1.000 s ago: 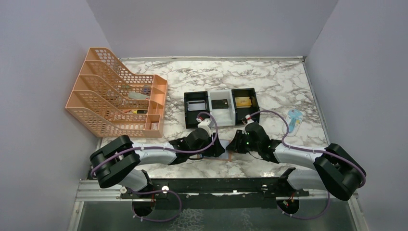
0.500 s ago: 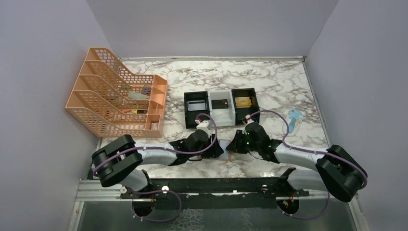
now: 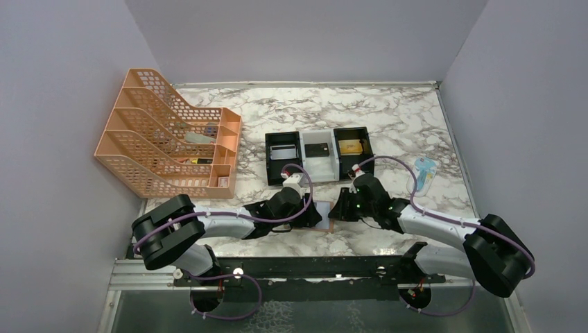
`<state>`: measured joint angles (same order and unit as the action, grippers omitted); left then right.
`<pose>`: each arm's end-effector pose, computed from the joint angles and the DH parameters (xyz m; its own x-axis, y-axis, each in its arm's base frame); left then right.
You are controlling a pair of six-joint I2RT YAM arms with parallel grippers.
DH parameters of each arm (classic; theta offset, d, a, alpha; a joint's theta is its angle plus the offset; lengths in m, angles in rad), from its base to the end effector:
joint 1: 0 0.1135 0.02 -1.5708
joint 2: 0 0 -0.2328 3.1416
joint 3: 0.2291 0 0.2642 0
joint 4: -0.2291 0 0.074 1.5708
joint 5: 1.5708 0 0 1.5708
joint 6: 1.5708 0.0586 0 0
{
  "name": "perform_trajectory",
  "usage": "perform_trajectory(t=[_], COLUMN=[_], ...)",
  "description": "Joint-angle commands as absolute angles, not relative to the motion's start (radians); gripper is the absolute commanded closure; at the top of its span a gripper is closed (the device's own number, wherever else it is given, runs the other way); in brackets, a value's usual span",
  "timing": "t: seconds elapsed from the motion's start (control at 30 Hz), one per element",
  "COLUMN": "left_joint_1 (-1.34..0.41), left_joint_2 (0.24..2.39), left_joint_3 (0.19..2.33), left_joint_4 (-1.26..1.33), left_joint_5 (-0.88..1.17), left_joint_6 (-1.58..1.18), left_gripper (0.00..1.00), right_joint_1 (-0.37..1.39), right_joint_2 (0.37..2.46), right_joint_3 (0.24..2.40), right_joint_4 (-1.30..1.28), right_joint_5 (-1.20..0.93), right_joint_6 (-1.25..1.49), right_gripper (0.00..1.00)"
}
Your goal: Take the credit cards out of the card holder
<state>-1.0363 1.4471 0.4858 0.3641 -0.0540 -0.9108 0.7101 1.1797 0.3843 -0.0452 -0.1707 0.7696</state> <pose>0.1542 -0.2543 0.0934 -0.8365 -0.1355 -0.5310 0.2866 0.7177 -0.6346 0.1771 0.1654 0.0888 -0.9126 0.1198 -0.3910 -0.1300 0.8216 0.5550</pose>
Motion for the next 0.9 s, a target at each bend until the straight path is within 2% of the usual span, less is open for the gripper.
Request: perform_trajectory(t=[0.0,0.3,0.57,0.63,0.87], left_joint_1=[-1.039,-1.039,-1.037,-1.037,-1.040], left_joint_2=[1.431,1.440,1.398,1.405,1.473], left_joint_3=[0.475,0.491,0.486,0.480,0.509], left_joint_4=[0.318,0.319,0.220,0.242,0.277], left_joint_5=[-0.087,-0.075,-0.145,-0.123,-0.075], left_joint_6=[-0.913,-0.914,-0.855,-0.852,-0.867], left_gripper=[0.47,0.47,0.44,0.44,0.50], right_joint_1=[0.712,0.711,0.711,0.712,0.712], right_joint_2=[1.172,1.226,1.278,1.292,1.344], right_joint_3=[0.433,0.424,0.330,0.305,0.277], right_joint_4=[-0.070,0.013,0.001,0.032,0.063], right_joint_5=[-0.202,-0.280,-0.090,-0.118,-0.136], right_joint_6=[0.737,0.731,0.771,0.787,0.841], right_gripper=[0.79,0.83,0.85,0.85,0.86])
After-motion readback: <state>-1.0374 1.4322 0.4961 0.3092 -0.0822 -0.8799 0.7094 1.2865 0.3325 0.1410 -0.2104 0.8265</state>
